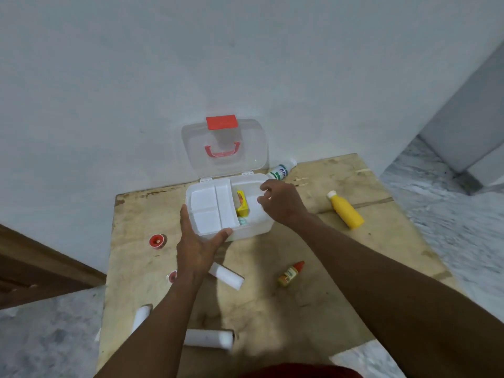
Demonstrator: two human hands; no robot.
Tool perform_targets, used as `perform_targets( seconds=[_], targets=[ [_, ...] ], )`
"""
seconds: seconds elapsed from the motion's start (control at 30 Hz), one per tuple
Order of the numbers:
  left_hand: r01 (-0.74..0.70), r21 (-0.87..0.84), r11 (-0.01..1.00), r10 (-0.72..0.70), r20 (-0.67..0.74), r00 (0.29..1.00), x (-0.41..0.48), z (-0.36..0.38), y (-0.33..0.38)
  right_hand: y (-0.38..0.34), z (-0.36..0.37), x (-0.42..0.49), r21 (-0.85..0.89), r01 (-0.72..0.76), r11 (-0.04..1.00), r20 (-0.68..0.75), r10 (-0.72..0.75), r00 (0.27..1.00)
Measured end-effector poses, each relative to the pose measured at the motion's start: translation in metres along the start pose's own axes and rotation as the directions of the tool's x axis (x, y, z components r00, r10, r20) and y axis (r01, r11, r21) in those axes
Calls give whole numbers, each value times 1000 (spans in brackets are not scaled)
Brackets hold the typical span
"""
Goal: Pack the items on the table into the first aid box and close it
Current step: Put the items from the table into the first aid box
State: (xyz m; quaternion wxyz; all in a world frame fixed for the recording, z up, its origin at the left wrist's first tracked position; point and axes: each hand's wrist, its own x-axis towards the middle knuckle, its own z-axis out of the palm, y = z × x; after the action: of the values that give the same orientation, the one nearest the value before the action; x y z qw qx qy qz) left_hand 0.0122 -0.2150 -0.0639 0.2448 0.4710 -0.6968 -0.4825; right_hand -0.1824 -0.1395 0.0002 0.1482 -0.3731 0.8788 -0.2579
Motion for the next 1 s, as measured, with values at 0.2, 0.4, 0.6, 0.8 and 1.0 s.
perform_targets(
  seconds=[0.2, 0.4, 0.6, 0.8, 1.0],
  targets=[
    [19, 15, 1000, -19, 34, 999, 1, -3, -2, 44, -35, -24, -58, -136, 989, -106, 129, 986],
    [-37, -40, 998, 39, 57, 998, -2, -4, 4, 96, -70, -17, -211, -243, 947, -58, 236, 970],
    [-80, -102, 992, 87, 65, 994, -6, -2, 16, 137, -88, 7, -367, -172, 914, 51, 204, 978],
    [-91, -116, 989, 99, 65, 993, -6, 3, 23, 161, -86, 24, -457, -77, 886, 212, 193, 958],
    [-76, -112, 991, 84, 65, 994, -4, 5, 21, 165, -79, 34, -497, -9, 868, 275, 167, 947]
  ],
)
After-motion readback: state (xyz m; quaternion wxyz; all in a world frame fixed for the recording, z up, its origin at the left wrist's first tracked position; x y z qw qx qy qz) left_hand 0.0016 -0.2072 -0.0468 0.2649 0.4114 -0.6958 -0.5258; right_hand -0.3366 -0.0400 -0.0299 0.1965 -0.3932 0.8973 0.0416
